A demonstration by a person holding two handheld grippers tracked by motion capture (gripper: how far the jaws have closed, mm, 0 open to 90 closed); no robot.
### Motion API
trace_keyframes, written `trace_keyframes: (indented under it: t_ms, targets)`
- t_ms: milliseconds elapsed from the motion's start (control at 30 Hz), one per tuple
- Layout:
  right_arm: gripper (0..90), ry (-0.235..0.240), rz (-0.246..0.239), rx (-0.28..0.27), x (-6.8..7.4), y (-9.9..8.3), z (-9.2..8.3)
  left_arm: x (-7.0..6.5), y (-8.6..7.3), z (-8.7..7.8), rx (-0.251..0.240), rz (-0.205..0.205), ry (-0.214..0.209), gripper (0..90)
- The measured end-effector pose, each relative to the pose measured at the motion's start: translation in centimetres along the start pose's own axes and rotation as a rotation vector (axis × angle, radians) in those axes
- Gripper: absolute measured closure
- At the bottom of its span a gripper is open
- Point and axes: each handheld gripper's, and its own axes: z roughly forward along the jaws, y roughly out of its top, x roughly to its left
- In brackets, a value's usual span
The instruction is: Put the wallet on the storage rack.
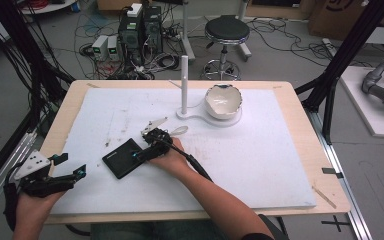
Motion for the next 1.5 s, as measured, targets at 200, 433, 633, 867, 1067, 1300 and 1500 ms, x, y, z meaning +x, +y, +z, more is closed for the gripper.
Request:
trace_keyframes:
  t_ms: [200,433,633,867,1067,1300,1500]
  targets:
    - [29.3,0.036,0.018,0.032,-0.1,-0.3,0.4,-0.1,0.0,0.0,0.000,0.000,-0.001,22.1]
    - [47.8,0.115,0.056,0.055,-0.4,-0.4,0.5,-0.1,0.0,0.0,0.006,0.006,0.000,22.1]
    - [58.2,0.151,0.093,0.055,-0.7,-0.6,0.6,-0.2,0.0,0.0,0.004,0.006,0.001,22.1]
    - [76.5,0.139,0.121,0.045,-0.7,-0.4,0.2,-0.2,0.0,0.0,0.006,0.007,0.003,22.1]
    - [82.7,0.129,0.106,0.008,-0.5,0.0,-0.5,-0.2,0.0,0.0,0.004,0.008,0.002,22.2]
    - [84.4,0.108,0.057,-0.054,0.5,1.1,-2.4,0.0,0.1,0.0,0.002,0.009,0.006,22.1]
    - [84.8,0.051,0.003,-0.116,0.7,2.0,-5.8,0.0,0.2,0.1,0.001,0.008,0.006,22.1]
